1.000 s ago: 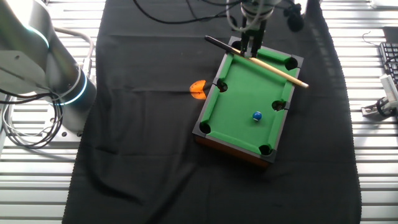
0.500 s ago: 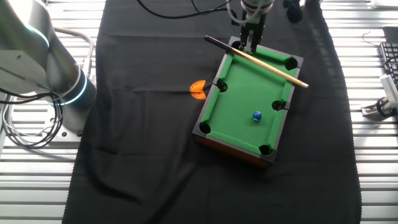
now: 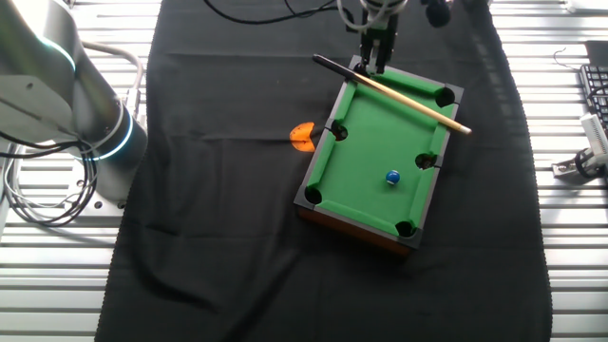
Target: Hit the pool ball
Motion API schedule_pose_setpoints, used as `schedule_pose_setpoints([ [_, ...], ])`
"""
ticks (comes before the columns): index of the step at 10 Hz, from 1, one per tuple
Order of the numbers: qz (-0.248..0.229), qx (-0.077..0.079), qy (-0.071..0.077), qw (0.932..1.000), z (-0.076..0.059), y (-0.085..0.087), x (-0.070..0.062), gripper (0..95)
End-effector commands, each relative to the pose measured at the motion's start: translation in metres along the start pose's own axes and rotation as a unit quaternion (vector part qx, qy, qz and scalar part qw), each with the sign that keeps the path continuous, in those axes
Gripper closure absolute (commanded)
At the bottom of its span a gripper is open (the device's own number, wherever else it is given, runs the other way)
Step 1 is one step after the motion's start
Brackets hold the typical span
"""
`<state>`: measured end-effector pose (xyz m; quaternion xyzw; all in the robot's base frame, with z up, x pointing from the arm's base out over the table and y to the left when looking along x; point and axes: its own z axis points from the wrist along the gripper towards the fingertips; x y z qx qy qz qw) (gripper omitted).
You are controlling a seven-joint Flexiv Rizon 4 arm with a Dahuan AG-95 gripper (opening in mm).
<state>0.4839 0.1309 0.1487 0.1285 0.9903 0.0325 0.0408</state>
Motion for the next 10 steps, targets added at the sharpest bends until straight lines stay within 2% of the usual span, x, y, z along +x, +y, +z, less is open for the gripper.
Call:
schedule_pose_setpoints([
  [1,0.001,0.001,-0.002,1.0,0.003,0.005,0.004,95.0],
  [7,0.0,0.002,-0.007,1.0,0.013,0.018,0.016,95.0],
  [10,0.0,0.01,-0.011,0.9999,0.02,0.026,0.018,95.0],
])
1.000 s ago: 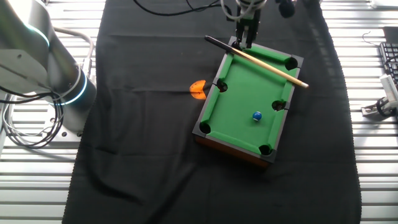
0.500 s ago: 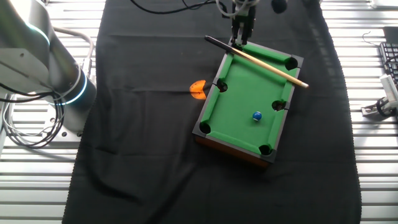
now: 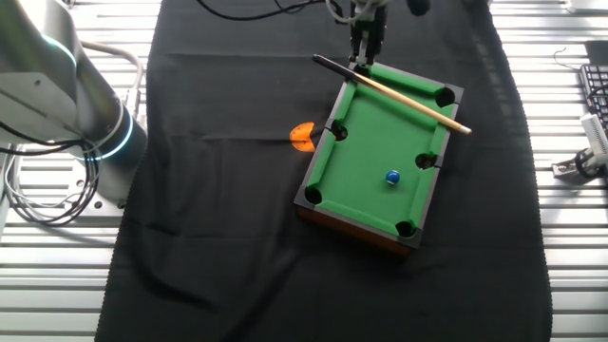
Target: Hit the pool ball
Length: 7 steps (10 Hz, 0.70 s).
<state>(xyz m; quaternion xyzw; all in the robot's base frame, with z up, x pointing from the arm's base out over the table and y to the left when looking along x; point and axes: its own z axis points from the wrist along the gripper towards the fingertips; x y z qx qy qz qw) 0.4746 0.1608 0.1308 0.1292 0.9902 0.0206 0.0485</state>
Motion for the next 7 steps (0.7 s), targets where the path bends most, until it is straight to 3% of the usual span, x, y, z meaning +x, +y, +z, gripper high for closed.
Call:
schedule_pose_setpoints([
  [1,-0.001,0.003,-0.002,1.0,0.0024,0.0027,-0.0004,95.0],
  [7,-0.001,0.003,0.003,1.0,0.007,0.0022,-0.0017,95.0],
])
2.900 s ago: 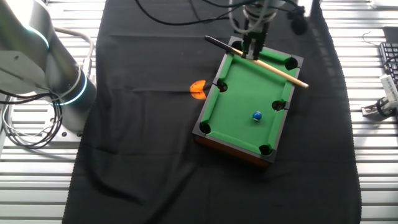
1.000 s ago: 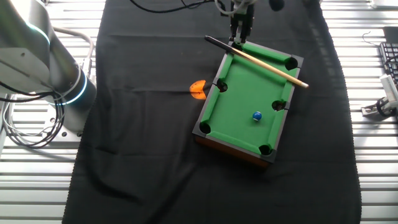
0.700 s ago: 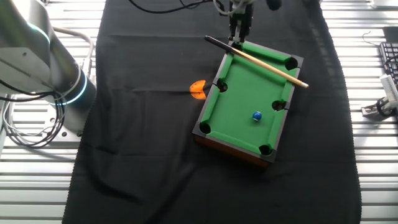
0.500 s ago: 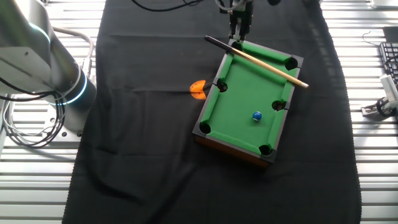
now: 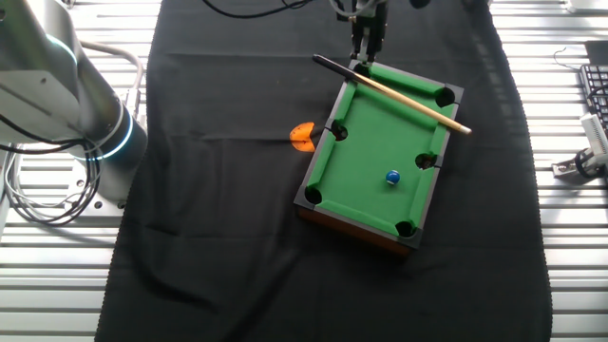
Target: Hit the pool ball
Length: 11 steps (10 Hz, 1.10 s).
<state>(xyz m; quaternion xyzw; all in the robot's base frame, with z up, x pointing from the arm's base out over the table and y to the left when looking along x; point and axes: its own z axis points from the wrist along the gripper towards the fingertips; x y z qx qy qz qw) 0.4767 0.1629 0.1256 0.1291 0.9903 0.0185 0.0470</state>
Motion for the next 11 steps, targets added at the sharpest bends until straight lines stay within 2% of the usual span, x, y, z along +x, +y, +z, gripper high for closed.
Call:
schedule_pose_setpoints([
  [1,0.0,0.0,0.002,1.0,0.005,-0.001,-0.002,95.0],
  [11,0.0,0.0,0.0,1.0,0.015,-0.005,-0.004,95.0],
])
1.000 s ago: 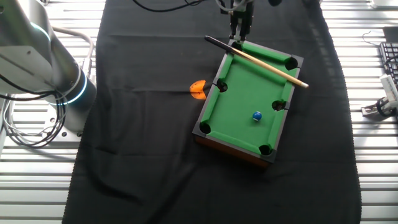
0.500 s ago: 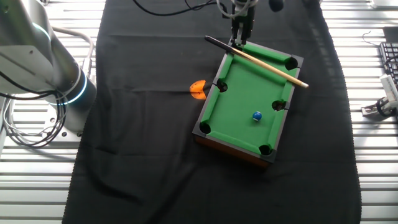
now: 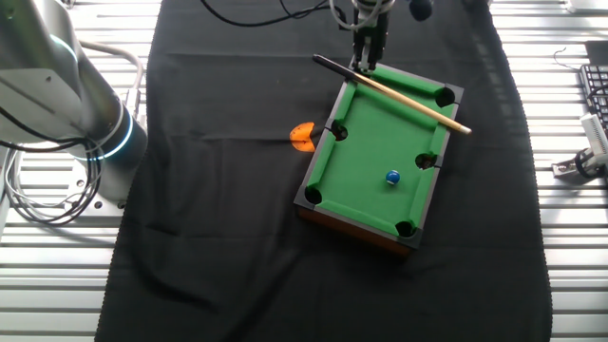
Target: Hit the pool ball
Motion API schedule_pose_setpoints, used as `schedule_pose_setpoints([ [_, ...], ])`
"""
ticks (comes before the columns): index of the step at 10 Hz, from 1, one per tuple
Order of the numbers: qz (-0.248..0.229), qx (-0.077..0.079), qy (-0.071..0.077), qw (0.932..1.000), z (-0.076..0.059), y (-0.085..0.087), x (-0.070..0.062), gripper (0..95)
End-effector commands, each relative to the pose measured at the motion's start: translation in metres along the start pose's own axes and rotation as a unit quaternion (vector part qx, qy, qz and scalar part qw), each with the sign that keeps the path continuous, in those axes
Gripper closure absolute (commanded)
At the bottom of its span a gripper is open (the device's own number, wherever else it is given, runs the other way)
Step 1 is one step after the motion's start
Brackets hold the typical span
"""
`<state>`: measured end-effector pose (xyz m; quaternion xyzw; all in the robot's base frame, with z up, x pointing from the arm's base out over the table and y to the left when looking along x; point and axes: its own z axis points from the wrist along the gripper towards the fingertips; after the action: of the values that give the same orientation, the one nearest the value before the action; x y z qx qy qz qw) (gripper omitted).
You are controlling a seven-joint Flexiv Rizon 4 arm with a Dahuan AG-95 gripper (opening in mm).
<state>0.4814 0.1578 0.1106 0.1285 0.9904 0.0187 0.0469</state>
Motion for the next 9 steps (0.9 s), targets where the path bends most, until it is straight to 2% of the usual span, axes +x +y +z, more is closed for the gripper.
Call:
schedule_pose_setpoints([
  [1,0.0,0.0,-0.001,1.0,0.0011,-0.001,0.0,95.0],
  [9,0.0,-0.004,-0.007,1.0,0.0043,-0.002,-0.0007,95.0],
])
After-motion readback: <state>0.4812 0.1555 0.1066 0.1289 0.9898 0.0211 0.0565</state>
